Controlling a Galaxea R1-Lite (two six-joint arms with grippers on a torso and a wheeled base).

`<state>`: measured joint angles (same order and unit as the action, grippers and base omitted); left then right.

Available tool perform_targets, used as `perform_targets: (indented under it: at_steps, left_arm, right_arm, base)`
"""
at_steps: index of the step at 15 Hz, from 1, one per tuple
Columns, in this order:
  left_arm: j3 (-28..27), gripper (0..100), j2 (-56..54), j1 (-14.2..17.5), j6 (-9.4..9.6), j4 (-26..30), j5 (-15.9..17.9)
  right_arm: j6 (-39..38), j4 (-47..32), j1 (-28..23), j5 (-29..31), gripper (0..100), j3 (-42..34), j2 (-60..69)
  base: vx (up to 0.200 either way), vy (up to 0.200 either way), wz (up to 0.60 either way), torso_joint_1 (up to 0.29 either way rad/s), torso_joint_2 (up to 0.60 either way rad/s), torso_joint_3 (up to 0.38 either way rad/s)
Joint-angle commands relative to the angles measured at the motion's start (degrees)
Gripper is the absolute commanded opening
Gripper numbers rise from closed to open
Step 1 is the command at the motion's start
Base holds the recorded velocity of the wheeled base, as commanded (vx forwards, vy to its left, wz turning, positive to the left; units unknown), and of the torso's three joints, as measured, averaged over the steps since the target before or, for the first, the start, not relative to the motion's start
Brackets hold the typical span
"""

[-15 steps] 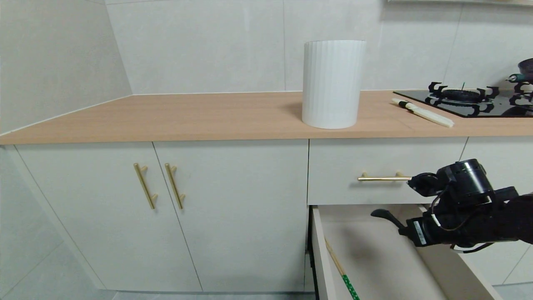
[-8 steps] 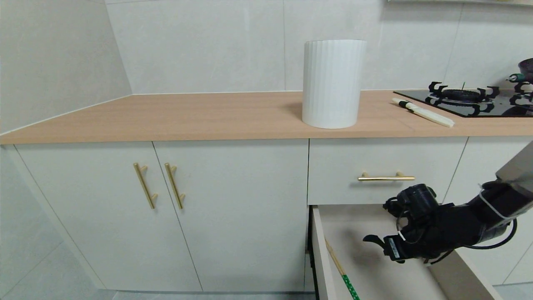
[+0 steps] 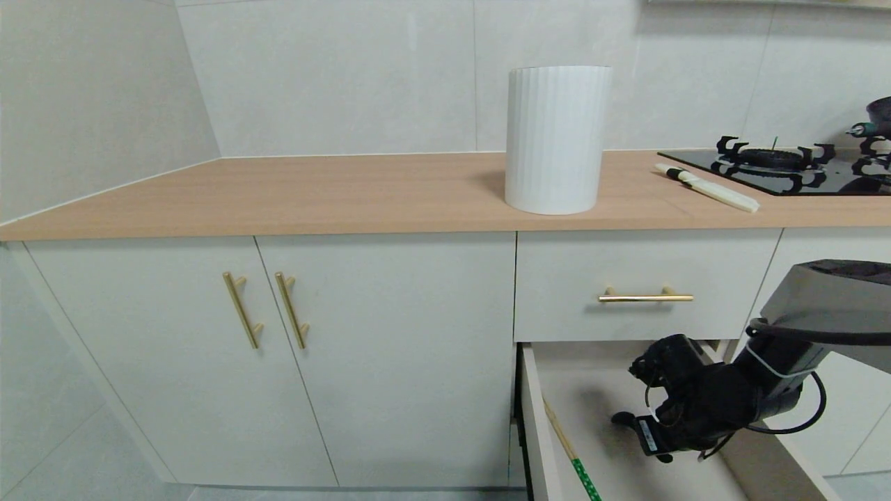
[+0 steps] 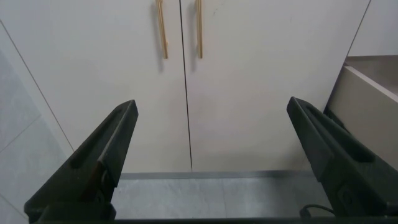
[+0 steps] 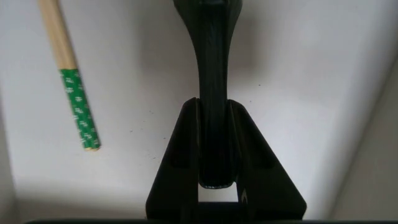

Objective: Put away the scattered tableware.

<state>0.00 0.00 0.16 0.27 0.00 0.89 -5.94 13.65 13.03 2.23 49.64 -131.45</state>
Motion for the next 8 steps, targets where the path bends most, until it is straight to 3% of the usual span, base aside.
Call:
perform_targets:
  at_steps: [1,7,8]
  left_arm:
    - [0.0,100,0.0,0.02,0.0,0.0,-0.01]
    - [0.0,100,0.0,0.02,0.0,0.0,-0.01]
    - [0.0,100,0.0,0.02,0.0,0.0,-0.01]
  right_arm:
    - [-0.04,-0.03,-0.02,-0.03,0,0.19,-0.82]
    - [-0.22,-0.03,-0.11,0.05,0,0.19,-0.65]
    - [-0.22,-0.03,-0.2,-0.03,100,0.28,-0.65]
  base:
    - [0.0,0.0,0.0,0.0,0.0,0.0]
    - [0.0,0.0,0.0,0.0,0.0,0.0]
    - [0.0,0.0,0.0,0.0,0.0,0.0]
